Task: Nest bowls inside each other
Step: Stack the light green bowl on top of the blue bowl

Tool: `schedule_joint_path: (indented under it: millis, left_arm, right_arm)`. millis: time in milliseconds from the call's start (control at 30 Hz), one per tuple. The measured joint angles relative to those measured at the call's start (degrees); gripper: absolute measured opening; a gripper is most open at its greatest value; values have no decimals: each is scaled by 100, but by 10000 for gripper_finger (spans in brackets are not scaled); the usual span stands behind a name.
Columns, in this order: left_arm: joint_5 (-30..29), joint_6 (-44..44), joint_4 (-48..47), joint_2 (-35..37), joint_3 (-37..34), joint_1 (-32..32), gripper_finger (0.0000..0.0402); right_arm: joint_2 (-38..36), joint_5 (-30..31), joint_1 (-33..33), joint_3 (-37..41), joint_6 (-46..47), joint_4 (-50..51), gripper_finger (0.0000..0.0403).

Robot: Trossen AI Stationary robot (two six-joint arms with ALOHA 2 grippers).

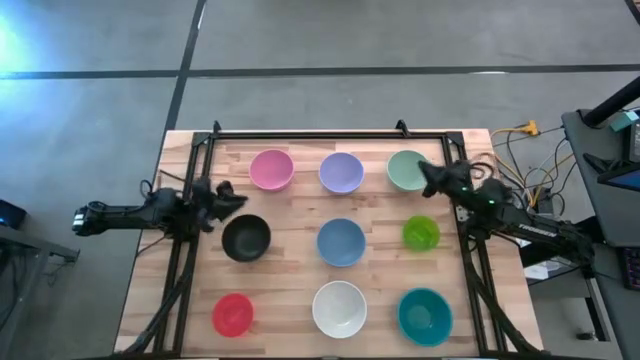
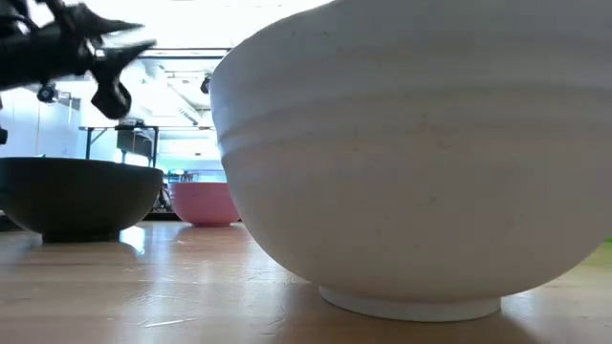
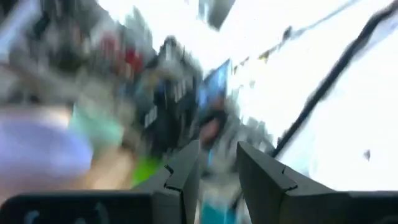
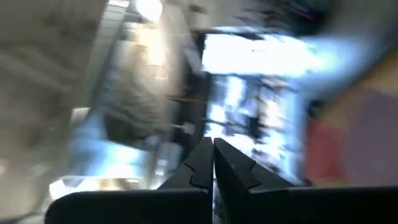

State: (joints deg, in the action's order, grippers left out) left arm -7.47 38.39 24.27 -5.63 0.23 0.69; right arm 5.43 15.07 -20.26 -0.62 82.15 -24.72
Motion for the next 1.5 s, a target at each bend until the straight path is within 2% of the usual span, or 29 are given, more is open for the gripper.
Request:
schedule_joint_path:
  millis: [133,200,300,400,533,700,800,867,967,1067,1167,1233,1300,1400,1500]
  left_arm:
    - [-960,14,2164,-15,0,0,90]
    - [-1572,-316,3231,-59,-2,0,90]
    - [-2380,-1035,4601,-178,52,0,90]
    - [-2619,-1599,5286,-307,310,0,90]
    - [-2584,-1696,5181,-527,707,0,90]
    - [-2580,-1951,5079,-1343,1229,0,90]
    - [-3070,-2132,5045,-1939,1639,-1,90]
    - [-3365,-2563,5063,-2337,1964,1,90]
    - [-3327,-2987,4832,-2846,2514,0,90]
    - [-3161,-3176,3899,-3214,3154,0,90]
    - [-2782,-3114,2058,-3450,3968,-2,90]
    - [-2446,-2919,610,-3517,4593,-2,90]
    - [-2036,-2637,-692,-3581,5254,-2,90]
    - [-811,-2262,-1957,-3984,6071,-2,90]
    - [724,-2085,-2203,-4343,6589,-7,90]
  right_arm:
    - [1,839,25,0,-1160,-1995,9]
    - [31,1055,25,-2,-1590,-2797,9]
    - [28,1030,25,-3,-1962,-3372,9]
    - [79,925,25,-4,-1686,-3343,9]
    - [436,654,25,-178,-1102,-3152,9]
    - [1343,598,25,-963,-820,-2707,9]
    - [2050,598,25,-1662,-652,-2512,9]
    - [2552,599,23,-2180,-693,-2498,9]
    - [3255,599,10,-2990,-1808,-2494,9]
    - [3872,547,20,-3779,-3046,-2496,9]
    - [4440,-254,18,-4510,-3792,-2494,9]
    - [4792,-1292,12,-4959,-4357,-2477,9]
    - [5123,-2607,12,-5403,-4671,-2412,9]
    - [5523,-4457,16,-6067,-4748,-1797,9]
    - [5829,-5678,14,-6680,-4495,-466,9]
